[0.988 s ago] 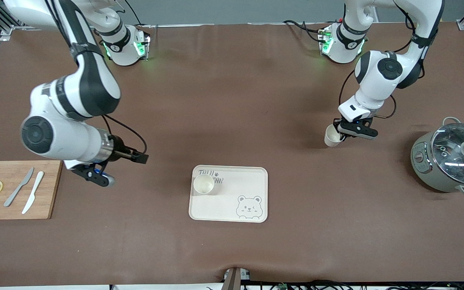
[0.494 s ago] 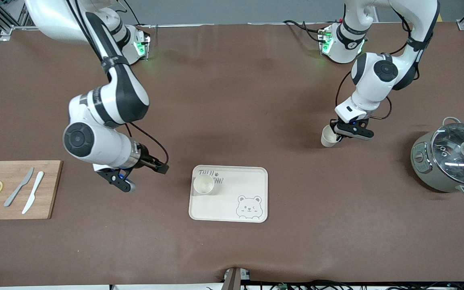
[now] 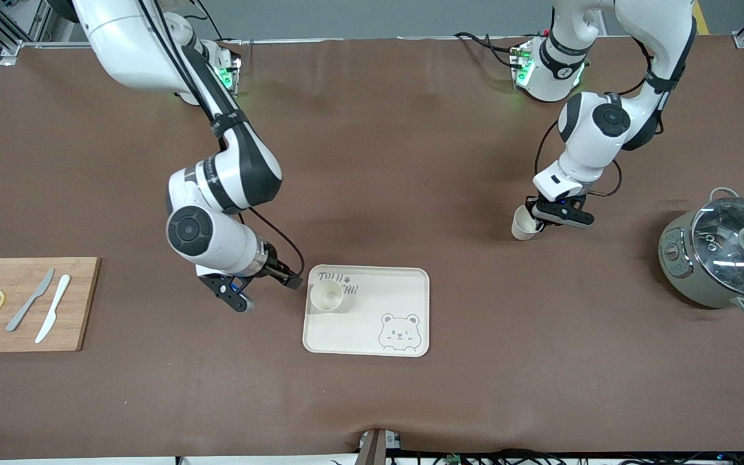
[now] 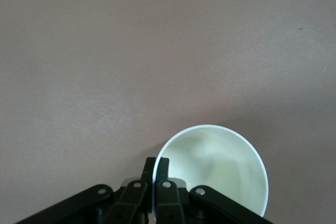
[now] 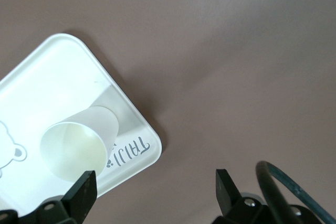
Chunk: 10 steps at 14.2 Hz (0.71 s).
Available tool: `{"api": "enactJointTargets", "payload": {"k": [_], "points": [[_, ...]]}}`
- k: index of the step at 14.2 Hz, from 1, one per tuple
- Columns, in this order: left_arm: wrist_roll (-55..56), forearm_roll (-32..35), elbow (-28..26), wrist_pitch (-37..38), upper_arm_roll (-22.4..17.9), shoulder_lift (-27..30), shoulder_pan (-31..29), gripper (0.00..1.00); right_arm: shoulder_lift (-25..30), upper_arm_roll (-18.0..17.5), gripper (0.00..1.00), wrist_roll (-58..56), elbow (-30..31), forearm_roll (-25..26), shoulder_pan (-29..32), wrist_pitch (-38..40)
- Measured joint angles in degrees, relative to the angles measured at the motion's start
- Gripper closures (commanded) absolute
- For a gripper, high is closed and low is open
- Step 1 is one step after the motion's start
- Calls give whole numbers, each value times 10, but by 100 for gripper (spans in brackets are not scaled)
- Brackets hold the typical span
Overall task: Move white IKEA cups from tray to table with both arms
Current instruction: 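Set the cup down with the left gripper while the right gripper approaches, then grasp the other white cup on the tray with the right gripper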
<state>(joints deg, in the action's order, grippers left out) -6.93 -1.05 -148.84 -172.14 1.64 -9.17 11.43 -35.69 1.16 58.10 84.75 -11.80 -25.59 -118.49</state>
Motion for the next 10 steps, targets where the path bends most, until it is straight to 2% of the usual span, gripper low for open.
{"api": "enactJointTargets", "payload": {"k": [1,2,4,8,9,10], "points": [[-1,0,0,0,1,0,0,59,-7,0,0,18,-1,0,-4,-21],[-1,0,1,-1,3,0,0,40,-14,0,0,34,-1,0,-8,-45],[-1,0,2,-1,6,-2,0,17,-25,0,0,56,-2,0,-16,-70],[-1,0,3,-1,6,-3,-2,13,-39,0,0,87,-4,0,-24,-86],[-2,0,3,-1,6,-3,-6,13,-41,0,6,93,-4,0,-25,-89],[-6,0,4,-1,6,-3,-10,13,-44,0,7,100,-5,0,-26,-91]]}}
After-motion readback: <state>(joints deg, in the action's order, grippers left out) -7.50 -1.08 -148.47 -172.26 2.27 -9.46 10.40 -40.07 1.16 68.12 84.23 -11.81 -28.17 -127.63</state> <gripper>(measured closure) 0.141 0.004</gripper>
